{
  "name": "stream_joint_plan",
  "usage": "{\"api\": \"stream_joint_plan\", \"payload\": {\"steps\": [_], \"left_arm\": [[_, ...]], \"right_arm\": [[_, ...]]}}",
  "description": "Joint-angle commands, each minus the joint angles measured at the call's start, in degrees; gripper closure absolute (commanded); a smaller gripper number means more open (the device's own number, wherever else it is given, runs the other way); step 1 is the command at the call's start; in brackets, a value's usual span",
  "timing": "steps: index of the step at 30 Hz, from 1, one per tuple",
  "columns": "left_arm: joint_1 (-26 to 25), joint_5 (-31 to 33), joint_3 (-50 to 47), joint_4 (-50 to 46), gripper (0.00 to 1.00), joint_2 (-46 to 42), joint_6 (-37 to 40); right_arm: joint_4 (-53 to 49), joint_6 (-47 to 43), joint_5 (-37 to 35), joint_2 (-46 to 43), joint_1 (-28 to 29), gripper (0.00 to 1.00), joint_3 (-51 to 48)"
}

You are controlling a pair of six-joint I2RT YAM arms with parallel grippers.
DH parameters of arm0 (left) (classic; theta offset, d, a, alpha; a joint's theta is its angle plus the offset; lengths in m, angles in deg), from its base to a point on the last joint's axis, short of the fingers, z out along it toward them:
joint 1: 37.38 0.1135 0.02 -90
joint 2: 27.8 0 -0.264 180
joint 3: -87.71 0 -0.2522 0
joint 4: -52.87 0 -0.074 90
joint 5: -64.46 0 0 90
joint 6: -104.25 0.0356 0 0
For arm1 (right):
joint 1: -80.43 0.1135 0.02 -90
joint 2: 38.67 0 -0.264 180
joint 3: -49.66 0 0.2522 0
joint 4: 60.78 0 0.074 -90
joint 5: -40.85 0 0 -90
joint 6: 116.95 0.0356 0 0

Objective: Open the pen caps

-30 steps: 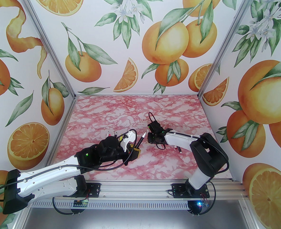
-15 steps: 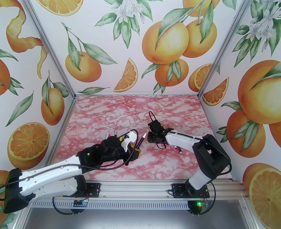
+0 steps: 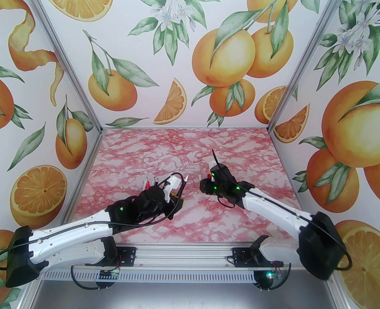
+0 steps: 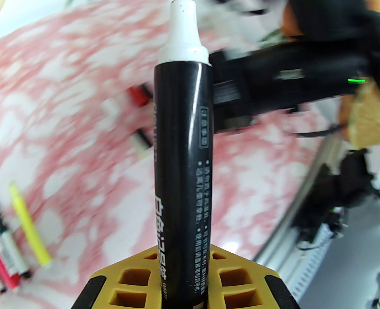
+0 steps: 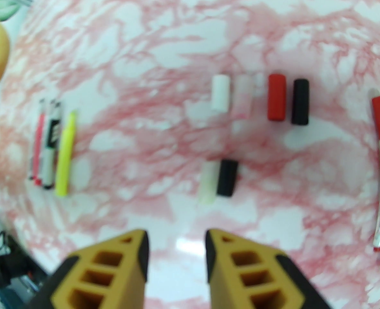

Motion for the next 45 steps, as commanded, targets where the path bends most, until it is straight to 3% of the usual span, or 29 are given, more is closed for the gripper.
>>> {"api": "stream_joint_plan", "payload": {"steps": [1, 7, 10, 16, 28, 45], "left_arm": [[0.3, 7.3, -1.7, -3.2, 1.0, 0.4, -4.3], [0.7, 9.3, -2.3, -4.0, 1.0, 4.0, -8.6], [1.0, 9.5, -1.8, -3.9, 1.0, 7.6, -10.8], [3.0, 9.9, 1.6, -4.7, 1.0, 15.3, -13.8], [4.2, 15.2, 9.5, -10.3, 1.0, 27.0, -16.9], [9.0, 13.0, 10.5, -9.2, 1.0, 35.1, -13.4]], "right_arm": [[0.9, -0.6, 4.7, -5.8, 0.3, 0.61, -2.1], [-1.7, -2.1, 9.3, -17.4, 0.4, 0.48, -4.4], [-4.5, -2.9, 9.1, -21.6, 0.3, 0.24, -4.6], [-8.5, -3.9, 9.8, -27.8, 0.3, 0.01, -4.9], [-14.0, -6.5, 8.7, -31.0, 0.3, 0.0, -4.8], [-13.8, -6.8, 7.5, -30.0, 0.3, 0.0, -5.0]]}}
